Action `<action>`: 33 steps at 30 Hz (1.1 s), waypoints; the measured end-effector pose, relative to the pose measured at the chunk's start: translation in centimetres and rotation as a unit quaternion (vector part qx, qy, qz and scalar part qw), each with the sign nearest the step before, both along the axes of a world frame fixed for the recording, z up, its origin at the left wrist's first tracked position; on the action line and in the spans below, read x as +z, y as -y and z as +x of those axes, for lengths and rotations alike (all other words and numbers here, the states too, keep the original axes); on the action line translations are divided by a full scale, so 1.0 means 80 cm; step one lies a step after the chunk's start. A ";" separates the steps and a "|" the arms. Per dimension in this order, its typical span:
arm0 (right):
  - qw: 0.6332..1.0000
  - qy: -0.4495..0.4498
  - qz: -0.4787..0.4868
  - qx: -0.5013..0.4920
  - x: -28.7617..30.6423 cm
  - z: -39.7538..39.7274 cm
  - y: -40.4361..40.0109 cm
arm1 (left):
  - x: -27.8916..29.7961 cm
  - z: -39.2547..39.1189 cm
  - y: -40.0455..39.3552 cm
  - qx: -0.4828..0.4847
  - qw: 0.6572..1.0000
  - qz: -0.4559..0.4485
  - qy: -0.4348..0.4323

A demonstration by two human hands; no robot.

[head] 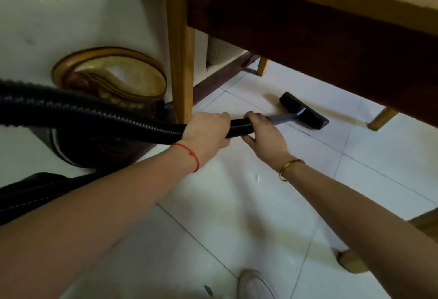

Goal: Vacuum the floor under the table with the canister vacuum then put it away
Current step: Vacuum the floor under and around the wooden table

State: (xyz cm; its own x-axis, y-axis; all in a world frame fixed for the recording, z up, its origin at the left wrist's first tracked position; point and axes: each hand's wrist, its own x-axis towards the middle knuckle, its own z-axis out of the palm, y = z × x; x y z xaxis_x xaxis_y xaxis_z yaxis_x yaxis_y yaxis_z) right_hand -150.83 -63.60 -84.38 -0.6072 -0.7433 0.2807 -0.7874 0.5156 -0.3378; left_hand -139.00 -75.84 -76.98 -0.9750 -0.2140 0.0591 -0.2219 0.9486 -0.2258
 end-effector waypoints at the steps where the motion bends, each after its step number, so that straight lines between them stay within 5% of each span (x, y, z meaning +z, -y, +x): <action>1: 1.000 -0.007 0.003 -0.006 -0.004 -0.013 -0.007 | -0.006 -0.015 -0.005 -0.006 1.000 0.002 -0.001; 18: 0.997 0.029 0.067 -0.039 -0.043 -0.171 -0.094 | -0.079 -0.185 -0.085 -0.001 0.991 0.130 -0.001; 33: 0.998 0.047 0.015 0.043 -0.016 -0.044 0.004 | -0.033 -0.038 0.001 0.016 0.999 0.034 0.004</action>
State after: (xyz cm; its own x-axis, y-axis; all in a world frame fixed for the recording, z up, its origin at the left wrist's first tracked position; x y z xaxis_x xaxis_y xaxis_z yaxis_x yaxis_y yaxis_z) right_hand -154.39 -63.95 -85.64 -0.5642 -0.8006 0.2019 -0.7942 0.4593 -0.3979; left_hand -142.08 -75.93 -79.58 -0.9682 -0.2478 0.0351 -0.2502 0.9544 -0.1631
